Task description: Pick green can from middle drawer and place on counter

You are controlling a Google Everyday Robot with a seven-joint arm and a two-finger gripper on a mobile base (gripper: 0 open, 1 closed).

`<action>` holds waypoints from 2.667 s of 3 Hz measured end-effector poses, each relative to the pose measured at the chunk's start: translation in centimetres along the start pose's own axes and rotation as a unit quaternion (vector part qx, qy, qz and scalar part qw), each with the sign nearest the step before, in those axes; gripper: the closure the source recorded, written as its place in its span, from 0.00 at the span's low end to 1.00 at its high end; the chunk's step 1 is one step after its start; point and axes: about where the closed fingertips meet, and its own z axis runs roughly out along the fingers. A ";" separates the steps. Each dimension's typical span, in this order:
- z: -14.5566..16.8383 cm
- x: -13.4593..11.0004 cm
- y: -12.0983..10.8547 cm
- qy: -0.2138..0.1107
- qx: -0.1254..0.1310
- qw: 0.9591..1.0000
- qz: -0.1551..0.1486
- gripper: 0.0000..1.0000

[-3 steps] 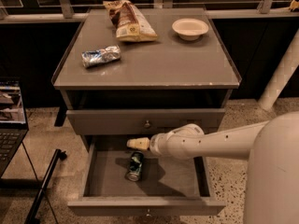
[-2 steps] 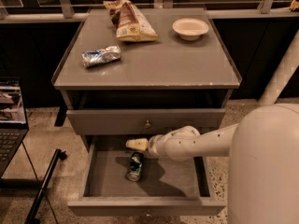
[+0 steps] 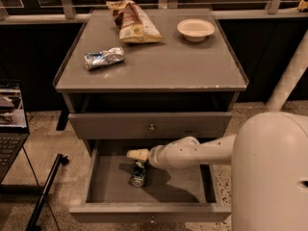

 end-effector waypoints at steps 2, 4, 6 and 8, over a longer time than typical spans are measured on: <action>2.5 1.2 1.9 0.044 -0.017 0.999 -0.003 0.00; 3.6 0.7 3.8 0.058 -0.021 0.998 -0.031 0.00; 4.7 1.7 -0.2 0.062 0.063 0.996 -0.021 0.00; 4.8 1.8 -3.3 0.057 0.108 0.993 0.004 0.14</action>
Offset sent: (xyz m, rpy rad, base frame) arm 0.0091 0.0458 -0.0086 0.0572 0.0855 0.1208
